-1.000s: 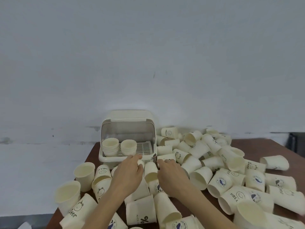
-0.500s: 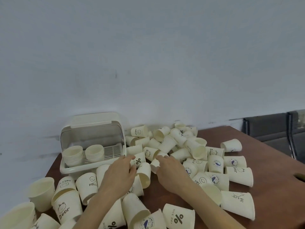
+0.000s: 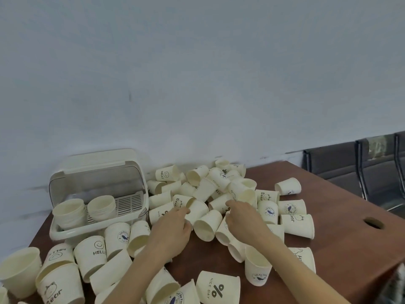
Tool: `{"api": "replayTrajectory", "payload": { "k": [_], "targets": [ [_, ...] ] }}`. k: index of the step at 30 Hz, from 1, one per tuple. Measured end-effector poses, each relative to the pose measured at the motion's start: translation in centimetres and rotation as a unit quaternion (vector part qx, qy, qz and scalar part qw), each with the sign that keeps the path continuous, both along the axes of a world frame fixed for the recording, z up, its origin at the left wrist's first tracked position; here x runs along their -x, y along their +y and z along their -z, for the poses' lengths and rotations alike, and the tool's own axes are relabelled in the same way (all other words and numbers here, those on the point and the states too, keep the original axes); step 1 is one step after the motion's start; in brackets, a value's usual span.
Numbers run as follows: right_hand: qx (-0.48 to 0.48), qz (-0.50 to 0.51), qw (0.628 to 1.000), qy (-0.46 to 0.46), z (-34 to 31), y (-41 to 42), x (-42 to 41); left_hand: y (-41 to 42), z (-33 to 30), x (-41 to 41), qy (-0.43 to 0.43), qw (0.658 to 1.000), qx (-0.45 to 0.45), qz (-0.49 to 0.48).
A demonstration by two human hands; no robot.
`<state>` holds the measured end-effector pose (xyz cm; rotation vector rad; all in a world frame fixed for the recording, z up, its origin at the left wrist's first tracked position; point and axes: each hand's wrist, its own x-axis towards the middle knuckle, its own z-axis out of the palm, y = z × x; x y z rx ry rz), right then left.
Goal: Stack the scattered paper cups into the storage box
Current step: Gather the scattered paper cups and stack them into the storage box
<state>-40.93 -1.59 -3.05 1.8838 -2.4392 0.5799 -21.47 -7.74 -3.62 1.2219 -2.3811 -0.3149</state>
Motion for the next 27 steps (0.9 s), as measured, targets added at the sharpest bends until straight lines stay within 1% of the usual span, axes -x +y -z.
{"api": "replayTrajectory", "payload": {
  "k": [6, 8, 11, 13, 16, 20, 23, 27],
  "targets": [
    [-0.032, 0.064, 0.996, -0.055, 0.6, -1.3, 3.5, -0.6, 0.7, 3.2, -0.037, 0.998, -0.033, 0.025],
    [-0.041, 0.089, 0.994, -0.053, 0.8, -1.9, 4.4, -0.7, 0.8, 4.2, -0.051, 0.998, -0.03, 0.028],
    [-0.052, 0.127, 0.988, -0.077, 1.0, -2.9, 5.1, -1.1, 1.0, 5.6, -0.059, 0.997, -0.024, 0.032],
    [-0.04, 0.149, 0.984, -0.091, 1.0, -3.7, 5.4, -1.6, 1.1, 6.2, -0.064, 0.997, -0.031, 0.033],
    [0.006, 0.179, 0.976, -0.121, 1.3, -5.0, 5.6, -2.3, 1.3, 6.9, -0.072, 0.996, -0.04, 0.031],
    [0.038, 0.209, 0.97, -0.121, 1.6, -6.7, 5.5, -3.1, 1.5, 7.2, -0.091, 0.995, -0.042, 0.025],
    [0.07, 0.229, 0.96, -0.146, 1.6, -7.5, 5.4, -3.7, 1.5, 7.5, -0.111, 0.993, -0.035, 0.022],
    [0.082, 0.245, 0.954, -0.149, 1.5, -8.2, 5.6, -4.6, 1.8, 8.0, -0.138, 0.99, -0.024, 0.022]
  ]
}}
